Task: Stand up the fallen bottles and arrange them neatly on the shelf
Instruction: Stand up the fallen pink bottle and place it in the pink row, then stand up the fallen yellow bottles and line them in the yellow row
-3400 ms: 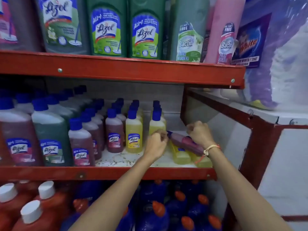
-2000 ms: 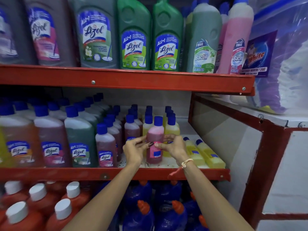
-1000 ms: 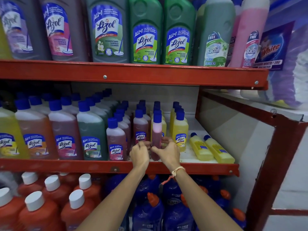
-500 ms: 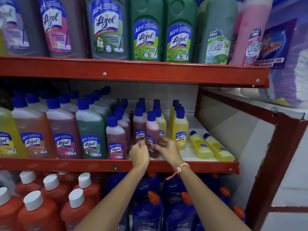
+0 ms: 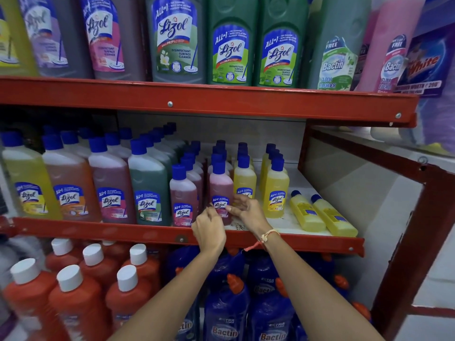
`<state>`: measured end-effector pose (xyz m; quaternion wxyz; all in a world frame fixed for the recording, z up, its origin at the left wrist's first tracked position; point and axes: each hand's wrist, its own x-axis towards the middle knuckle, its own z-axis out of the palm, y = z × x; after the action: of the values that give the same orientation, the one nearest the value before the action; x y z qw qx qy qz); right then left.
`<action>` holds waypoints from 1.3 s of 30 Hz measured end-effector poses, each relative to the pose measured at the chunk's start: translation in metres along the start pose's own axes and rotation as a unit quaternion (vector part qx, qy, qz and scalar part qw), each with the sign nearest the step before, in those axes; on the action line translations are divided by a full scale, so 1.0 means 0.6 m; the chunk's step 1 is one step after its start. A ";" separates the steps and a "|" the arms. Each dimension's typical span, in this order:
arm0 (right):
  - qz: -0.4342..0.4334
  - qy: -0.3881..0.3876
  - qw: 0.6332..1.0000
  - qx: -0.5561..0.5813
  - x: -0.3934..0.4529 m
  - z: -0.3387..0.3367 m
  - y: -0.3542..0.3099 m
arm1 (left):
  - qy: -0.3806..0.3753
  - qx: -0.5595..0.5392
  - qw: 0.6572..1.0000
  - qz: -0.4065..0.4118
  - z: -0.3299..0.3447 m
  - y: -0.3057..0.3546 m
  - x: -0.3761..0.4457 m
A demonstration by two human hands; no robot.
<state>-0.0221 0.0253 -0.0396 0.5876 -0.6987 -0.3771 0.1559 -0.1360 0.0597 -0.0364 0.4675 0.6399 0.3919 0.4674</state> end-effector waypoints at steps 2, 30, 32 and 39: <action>-0.009 0.004 1.000 -0.016 0.001 0.000 -0.001 | -0.004 -0.001 1.000 0.000 -0.001 -0.003 0.002; 0.223 0.095 0.873 -0.423 0.014 -0.303 0.014 | -0.324 0.091 0.934 -0.119 0.319 0.052 -0.033; 0.241 0.074 0.889 -0.384 0.018 -0.317 0.018 | -0.338 0.030 0.925 -0.171 0.309 0.062 -0.029; 0.254 0.093 0.959 -0.084 0.000 -0.332 0.021 | -0.345 -0.042 0.923 -0.165 0.295 0.057 -0.022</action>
<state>0.1137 -0.1151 0.0005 0.5004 -0.8297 -0.1427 0.2021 0.0332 -0.0026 -0.0290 0.6706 0.6678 0.2860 0.1502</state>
